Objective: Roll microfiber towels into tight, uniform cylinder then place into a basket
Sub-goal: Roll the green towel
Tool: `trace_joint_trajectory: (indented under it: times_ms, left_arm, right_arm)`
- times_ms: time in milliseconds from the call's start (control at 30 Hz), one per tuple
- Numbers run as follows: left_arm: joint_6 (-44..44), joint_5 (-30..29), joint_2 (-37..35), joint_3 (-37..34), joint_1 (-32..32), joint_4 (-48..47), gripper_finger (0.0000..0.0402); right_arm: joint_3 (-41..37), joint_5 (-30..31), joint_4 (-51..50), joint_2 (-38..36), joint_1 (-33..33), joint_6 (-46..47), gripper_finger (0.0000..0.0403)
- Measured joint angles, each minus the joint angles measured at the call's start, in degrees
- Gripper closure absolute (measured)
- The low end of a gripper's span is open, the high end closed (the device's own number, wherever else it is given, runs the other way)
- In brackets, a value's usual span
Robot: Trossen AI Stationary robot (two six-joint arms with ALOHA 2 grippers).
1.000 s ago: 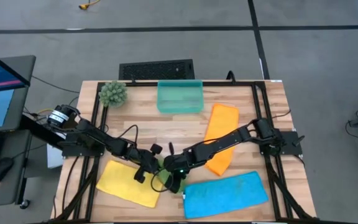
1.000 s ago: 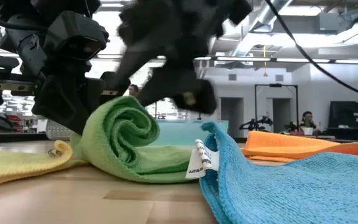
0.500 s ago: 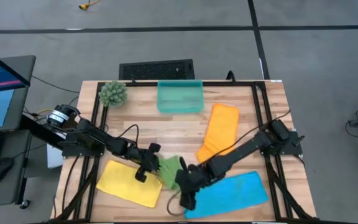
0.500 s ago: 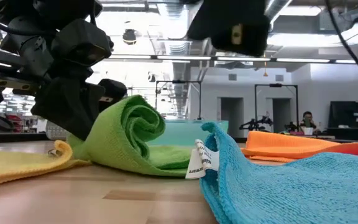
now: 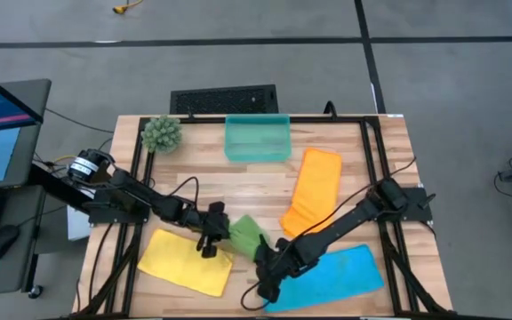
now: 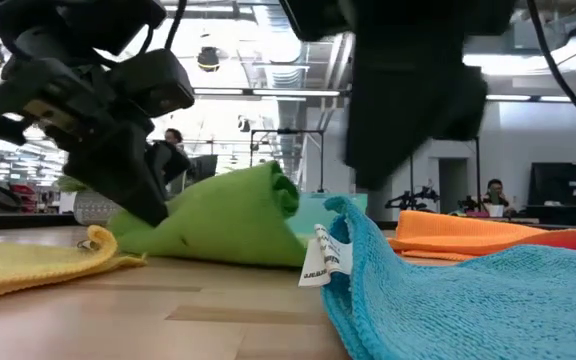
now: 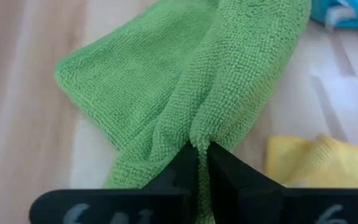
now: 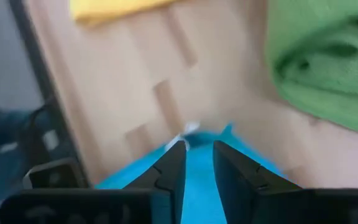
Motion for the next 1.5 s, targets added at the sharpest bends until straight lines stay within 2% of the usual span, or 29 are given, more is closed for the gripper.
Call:
trace_joint_trajectory:
  times_ms: [167,300,433,633,867,1000,1267,1500]
  left_arm:
    - [-4.01,-1.66,0.00,-0.02,1.09,0.38,0.0391]
    - [-3.72,-1.61,0.00,-0.02,1.95,0.57,0.0391]
    - [-3.57,-1.62,0.00,-0.02,2.74,0.63,0.0391]
    - [-3.33,-1.61,0.00,-0.02,4.13,0.63,0.0391]
    - [-1.48,-1.61,0.00,-0.02,4.62,0.63,0.0391]
    - [-1.43,-1.61,0.00,-0.02,4.62,0.63,0.0391]
    - [-0.30,-1.59,0.00,-0.02,4.62,0.61,0.0391]
    - [0.73,-1.39,0.00,-0.02,4.62,0.61,0.0391]
  right_arm:
    - [0.73,8.09,-1.17,-0.85,-0.54,-1.19,0.0309]
    - [0.75,11.09,-1.40,-0.88,-1.04,-6.60,0.0312]
    - [0.75,10.56,-1.38,-0.72,-2.47,-10.35,0.0311]
    - [0.75,8.35,-1.38,-0.70,-6.32,-11.10,0.0310]
    - [0.99,5.00,-1.62,-0.66,-8.42,-18.10,0.0305]
    - [2.54,5.00,-1.14,-0.66,-9.16,-18.23,0.0269]
    - [2.67,5.00,-1.19,-0.66,-8.62,-23.71,0.0153]
    - [2.67,5.19,-2.19,-0.75,-9.72,-23.68,0.0138]
